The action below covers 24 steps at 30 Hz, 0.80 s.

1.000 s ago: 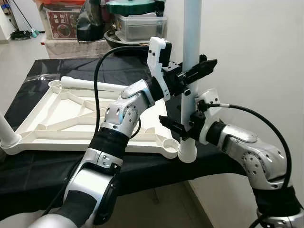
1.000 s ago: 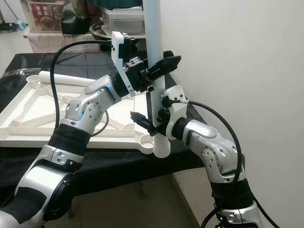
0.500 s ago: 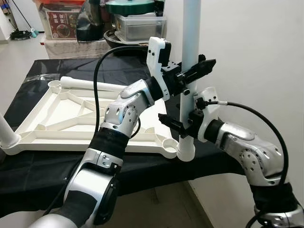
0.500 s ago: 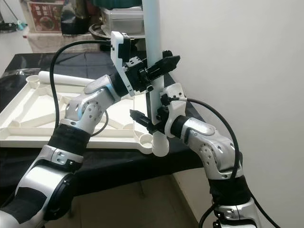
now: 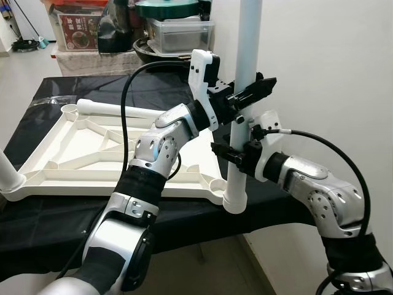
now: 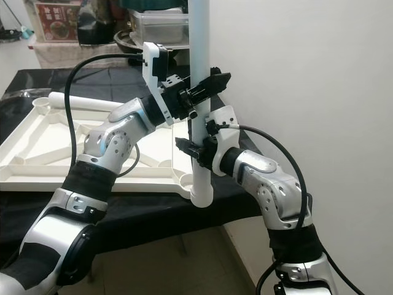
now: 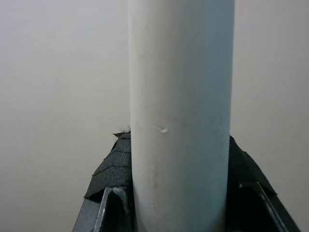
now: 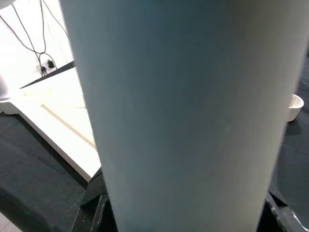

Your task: Building children table

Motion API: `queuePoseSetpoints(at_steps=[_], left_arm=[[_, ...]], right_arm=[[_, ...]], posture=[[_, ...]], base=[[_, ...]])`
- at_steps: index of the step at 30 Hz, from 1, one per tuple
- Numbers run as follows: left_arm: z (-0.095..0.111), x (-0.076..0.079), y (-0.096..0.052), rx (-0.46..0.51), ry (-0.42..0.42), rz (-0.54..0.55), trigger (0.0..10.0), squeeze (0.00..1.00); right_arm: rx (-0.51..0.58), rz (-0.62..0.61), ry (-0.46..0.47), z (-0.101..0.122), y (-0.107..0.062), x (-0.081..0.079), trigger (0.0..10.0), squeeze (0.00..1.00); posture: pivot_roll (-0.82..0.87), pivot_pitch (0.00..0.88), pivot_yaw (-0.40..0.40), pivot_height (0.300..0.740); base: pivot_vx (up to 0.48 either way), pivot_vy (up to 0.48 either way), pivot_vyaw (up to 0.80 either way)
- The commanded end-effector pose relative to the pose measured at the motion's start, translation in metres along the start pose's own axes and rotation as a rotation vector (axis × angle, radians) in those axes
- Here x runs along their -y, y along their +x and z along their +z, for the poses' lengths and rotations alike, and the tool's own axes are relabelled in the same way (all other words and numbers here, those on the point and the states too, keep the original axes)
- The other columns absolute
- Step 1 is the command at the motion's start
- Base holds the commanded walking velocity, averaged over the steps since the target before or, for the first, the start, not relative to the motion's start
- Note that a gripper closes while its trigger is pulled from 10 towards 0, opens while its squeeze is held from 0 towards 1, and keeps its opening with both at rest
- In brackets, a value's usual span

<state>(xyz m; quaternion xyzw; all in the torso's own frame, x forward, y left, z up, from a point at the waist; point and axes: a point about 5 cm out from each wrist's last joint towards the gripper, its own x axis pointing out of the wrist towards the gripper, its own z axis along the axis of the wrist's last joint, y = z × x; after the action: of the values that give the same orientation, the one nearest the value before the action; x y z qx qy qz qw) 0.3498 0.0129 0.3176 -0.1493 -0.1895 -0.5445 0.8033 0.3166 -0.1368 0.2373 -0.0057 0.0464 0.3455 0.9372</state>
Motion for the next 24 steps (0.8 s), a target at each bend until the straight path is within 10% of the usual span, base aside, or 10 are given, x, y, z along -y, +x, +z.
queuePoseSetpoints(at_steps=[1,5,6,17,18,24], left_arm=[[-0.003,0.007,0.006,0.007,-0.035,-0.028,10.0,0.00],[-0.003,0.005,0.006,0.002,-0.070,-0.014,10.0,0.00],[-0.003,0.004,0.005,-0.001,-0.080,-0.005,10.0,1.00],[-0.002,-0.002,0.000,0.002,-0.058,0.042,10.0,1.00],[0.000,-0.004,-0.002,0.011,-0.053,0.056,10.0,0.00],[0.016,-0.021,-0.020,0.076,-0.017,0.191,10.0,0.00]], right_arm=[[0.015,0.012,0.023,0.003,0.004,-0.001,0.0,0.00],[0.019,0.010,0.025,0.003,0.004,-0.001,0.0,0.00],[0.024,0.007,0.028,0.003,0.003,0.000,0.0,0.00],[0.049,-0.004,0.037,0.005,0.001,0.002,0.0,0.00],[0.052,-0.008,0.038,0.005,0.000,0.002,0.0,0.00],[0.148,-0.169,0.014,0.009,-0.016,0.025,0.0,0.00]], posture=[[0.10,0.000,-0.058,0.740],[0.10,0.000,-0.060,0.740],[0.10,0.000,-0.060,0.740],[0.11,0.000,-0.059,0.740],[0.11,0.000,-0.059,0.740],[0.11,0.000,-0.061,0.740]], base=[[0.000,0.000,0.00],[0.000,0.000,0.00],[0.000,0.000,0.00],[0.000,0.000,0.00],[0.000,0.000,0.00],[0.000,0.000,0.00]])
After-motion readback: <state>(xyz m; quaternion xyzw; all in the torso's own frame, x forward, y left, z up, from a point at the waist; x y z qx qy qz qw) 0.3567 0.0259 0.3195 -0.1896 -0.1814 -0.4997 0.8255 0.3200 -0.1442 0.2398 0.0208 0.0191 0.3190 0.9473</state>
